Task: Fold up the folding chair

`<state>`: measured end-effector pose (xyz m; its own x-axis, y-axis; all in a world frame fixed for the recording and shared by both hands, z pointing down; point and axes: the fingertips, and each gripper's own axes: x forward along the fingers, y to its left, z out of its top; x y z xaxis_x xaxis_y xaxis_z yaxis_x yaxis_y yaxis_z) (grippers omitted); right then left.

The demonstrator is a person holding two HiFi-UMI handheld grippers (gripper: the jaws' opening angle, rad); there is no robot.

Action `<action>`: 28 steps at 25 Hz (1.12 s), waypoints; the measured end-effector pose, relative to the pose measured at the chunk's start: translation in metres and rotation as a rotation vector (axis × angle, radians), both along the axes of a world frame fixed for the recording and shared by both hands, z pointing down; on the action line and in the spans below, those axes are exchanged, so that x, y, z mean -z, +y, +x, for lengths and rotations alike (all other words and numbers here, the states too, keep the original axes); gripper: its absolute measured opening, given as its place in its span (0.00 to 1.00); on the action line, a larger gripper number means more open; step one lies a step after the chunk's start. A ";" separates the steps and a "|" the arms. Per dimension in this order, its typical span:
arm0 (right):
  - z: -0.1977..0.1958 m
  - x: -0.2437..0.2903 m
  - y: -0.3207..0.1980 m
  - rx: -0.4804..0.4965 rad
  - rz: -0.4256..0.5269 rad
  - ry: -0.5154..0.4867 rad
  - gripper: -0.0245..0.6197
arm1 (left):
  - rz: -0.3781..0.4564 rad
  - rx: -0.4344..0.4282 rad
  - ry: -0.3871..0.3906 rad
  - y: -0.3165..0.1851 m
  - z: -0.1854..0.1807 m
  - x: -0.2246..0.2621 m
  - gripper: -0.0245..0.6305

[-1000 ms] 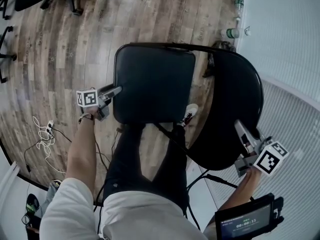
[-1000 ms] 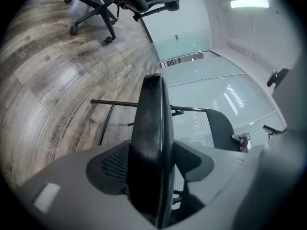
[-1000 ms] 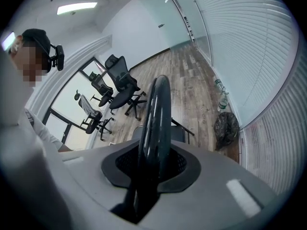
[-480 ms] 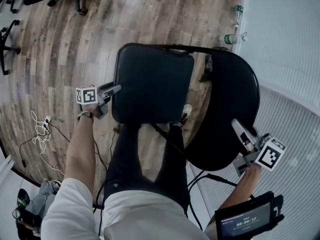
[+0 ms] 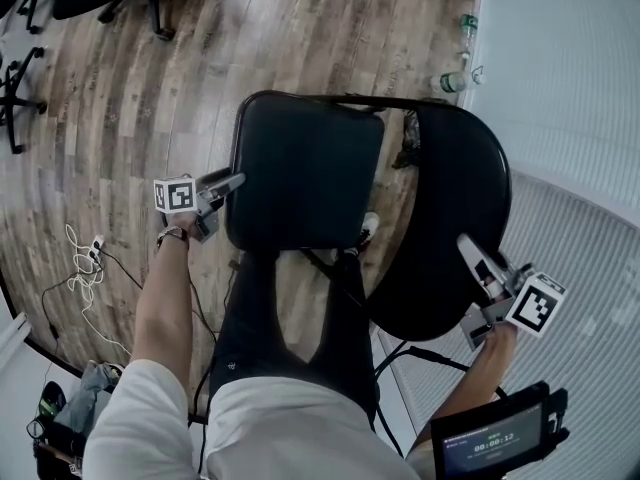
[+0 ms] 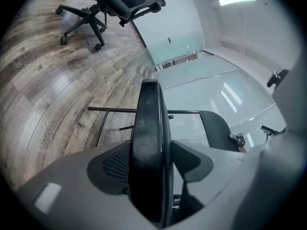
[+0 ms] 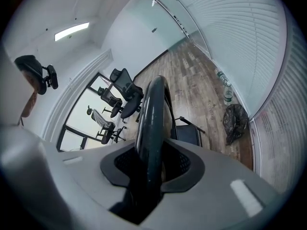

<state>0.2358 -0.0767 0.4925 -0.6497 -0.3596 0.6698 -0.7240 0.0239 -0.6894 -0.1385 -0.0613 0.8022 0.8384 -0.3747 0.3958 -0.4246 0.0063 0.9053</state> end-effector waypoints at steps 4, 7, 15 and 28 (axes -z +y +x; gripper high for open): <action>0.016 0.007 0.002 -0.001 0.011 0.060 0.17 | 0.007 0.001 0.016 -0.001 0.014 0.017 0.43; 0.022 0.019 0.001 -0.027 0.007 0.075 0.17 | 0.020 -0.007 0.039 -0.007 0.022 0.034 0.41; 0.041 0.025 -0.001 -0.058 0.012 0.075 0.17 | 0.046 -0.021 0.038 -0.021 0.049 0.053 0.39; 0.047 0.051 -0.001 -0.079 0.007 0.052 0.18 | 0.045 -0.054 0.075 -0.019 0.080 0.095 0.38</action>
